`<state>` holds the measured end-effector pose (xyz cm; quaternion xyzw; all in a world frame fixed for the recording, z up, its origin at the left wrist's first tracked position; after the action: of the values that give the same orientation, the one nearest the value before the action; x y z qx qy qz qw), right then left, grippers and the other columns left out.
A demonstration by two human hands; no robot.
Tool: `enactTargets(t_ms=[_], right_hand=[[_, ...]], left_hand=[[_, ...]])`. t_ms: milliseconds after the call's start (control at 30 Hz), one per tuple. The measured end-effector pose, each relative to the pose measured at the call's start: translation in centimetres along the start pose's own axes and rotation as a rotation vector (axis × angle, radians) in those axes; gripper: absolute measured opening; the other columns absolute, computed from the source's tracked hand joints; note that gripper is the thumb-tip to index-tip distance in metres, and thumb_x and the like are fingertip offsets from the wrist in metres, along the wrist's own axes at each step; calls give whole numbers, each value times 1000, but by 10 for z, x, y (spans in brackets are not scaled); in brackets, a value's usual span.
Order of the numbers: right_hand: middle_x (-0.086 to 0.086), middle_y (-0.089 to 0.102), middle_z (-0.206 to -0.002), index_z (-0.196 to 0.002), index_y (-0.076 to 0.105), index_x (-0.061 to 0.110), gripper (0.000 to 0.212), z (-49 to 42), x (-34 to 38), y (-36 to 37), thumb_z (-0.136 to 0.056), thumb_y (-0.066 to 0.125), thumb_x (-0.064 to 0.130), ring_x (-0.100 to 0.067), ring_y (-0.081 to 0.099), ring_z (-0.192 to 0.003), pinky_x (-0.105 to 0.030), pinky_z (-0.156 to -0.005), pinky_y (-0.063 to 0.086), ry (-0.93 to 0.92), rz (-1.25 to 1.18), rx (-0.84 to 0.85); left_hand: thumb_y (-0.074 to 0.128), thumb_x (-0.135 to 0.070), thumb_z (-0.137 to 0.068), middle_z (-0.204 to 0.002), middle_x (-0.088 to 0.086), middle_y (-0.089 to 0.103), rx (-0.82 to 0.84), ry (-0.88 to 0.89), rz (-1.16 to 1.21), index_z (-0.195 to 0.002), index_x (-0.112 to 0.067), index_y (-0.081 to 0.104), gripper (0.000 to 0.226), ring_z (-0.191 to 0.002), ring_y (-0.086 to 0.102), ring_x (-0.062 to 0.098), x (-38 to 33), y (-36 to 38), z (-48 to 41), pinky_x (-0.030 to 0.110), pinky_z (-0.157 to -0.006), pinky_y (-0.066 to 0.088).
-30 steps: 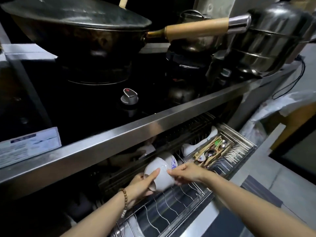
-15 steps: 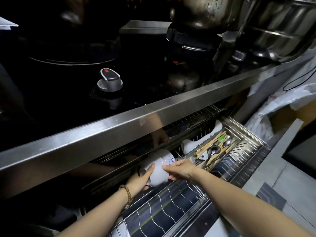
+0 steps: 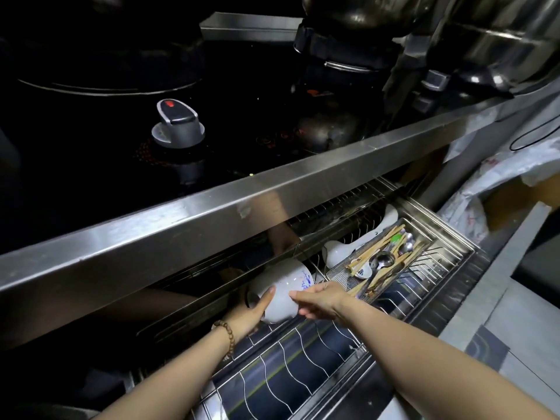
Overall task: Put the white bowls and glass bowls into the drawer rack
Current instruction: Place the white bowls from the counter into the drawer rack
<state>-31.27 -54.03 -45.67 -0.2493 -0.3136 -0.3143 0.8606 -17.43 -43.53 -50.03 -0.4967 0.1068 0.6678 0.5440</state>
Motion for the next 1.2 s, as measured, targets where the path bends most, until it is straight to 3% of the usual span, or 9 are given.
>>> enactTargets(t_ms=[67,200,367,500,600,733,833,1067,1200], right_hand=[[-4,63,-59,-73,59,9,19,1,0,-1,-78,75,19,-3,56,-39,-15,-43,48,6,49,7],[-7,64,-74,-77,61,11,16,10,4,-1,-79,74,21,-11,58,-58,-19,-51,46,-3,87,30],[-20,68,-108,-114,60,-6,35,41,23,-9,-86,66,14,-9,62,-63,-14,-57,52,-76,169,62],[-6,64,-74,-108,63,6,23,91,36,-21,-88,64,16,-2,57,-49,-14,-49,47,-144,103,71],[-27,65,-78,-111,64,2,27,135,41,-33,-87,65,14,-18,54,-71,-30,-81,54,-230,-37,65],[-7,65,-80,-113,62,6,29,200,54,-42,-85,67,12,-6,58,-60,-15,-53,47,-374,-84,25],[-1,70,-98,-109,66,20,26,249,75,-42,-84,69,19,-6,65,-79,-14,-63,50,-520,10,-11],[2,65,-121,-110,62,30,30,361,164,9,-83,69,21,-2,63,-104,-23,-91,51,-917,180,-39],[4,56,-132,-123,55,30,43,414,215,58,-82,70,27,-6,53,-122,-25,-104,43,-1119,308,-32]], left_hand=[[54,-59,-82,-89,8,67,-8,25,18,-126,-14,43,64,-61,61,21,-3,-1,4,23,-57,48],[59,-52,-82,-132,8,56,19,58,31,-137,-14,37,70,-117,55,25,-7,-5,18,25,-96,42],[55,-47,-87,-125,10,57,40,92,-30,-119,-17,48,44,-109,55,20,-31,-19,54,16,-85,36],[61,-33,-87,-120,6,57,38,134,109,-129,-7,42,52,-108,61,29,-52,-30,88,32,-88,48],[61,-35,-87,-123,10,60,57,174,113,-134,-5,39,60,-110,59,27,-67,-40,116,33,-91,46],[63,-29,-86,-108,6,64,86,305,100,-123,-9,54,43,-82,59,9,-96,-60,162,20,-71,51],[63,-25,-86,-113,3,63,114,445,108,-117,-15,57,33,-78,58,2,-129,-86,204,9,-53,48],[65,-21,-85,-111,-4,67,-53,812,95,-115,-21,57,31,-101,62,1,-200,-208,320,9,-80,48],[66,-39,-80,-112,-14,65,-224,935,-25,-119,-34,54,40,-103,61,-1,-214,-290,376,20,-91,46]])
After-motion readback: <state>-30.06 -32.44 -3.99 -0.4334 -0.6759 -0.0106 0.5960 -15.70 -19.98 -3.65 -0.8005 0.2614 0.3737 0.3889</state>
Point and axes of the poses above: each hand's wrist, its own z-axis away from the middle knuckle, its own y-axis out of the palm, x = y × z, the point moved 7 cm from there along -z, towards the middle knuckle
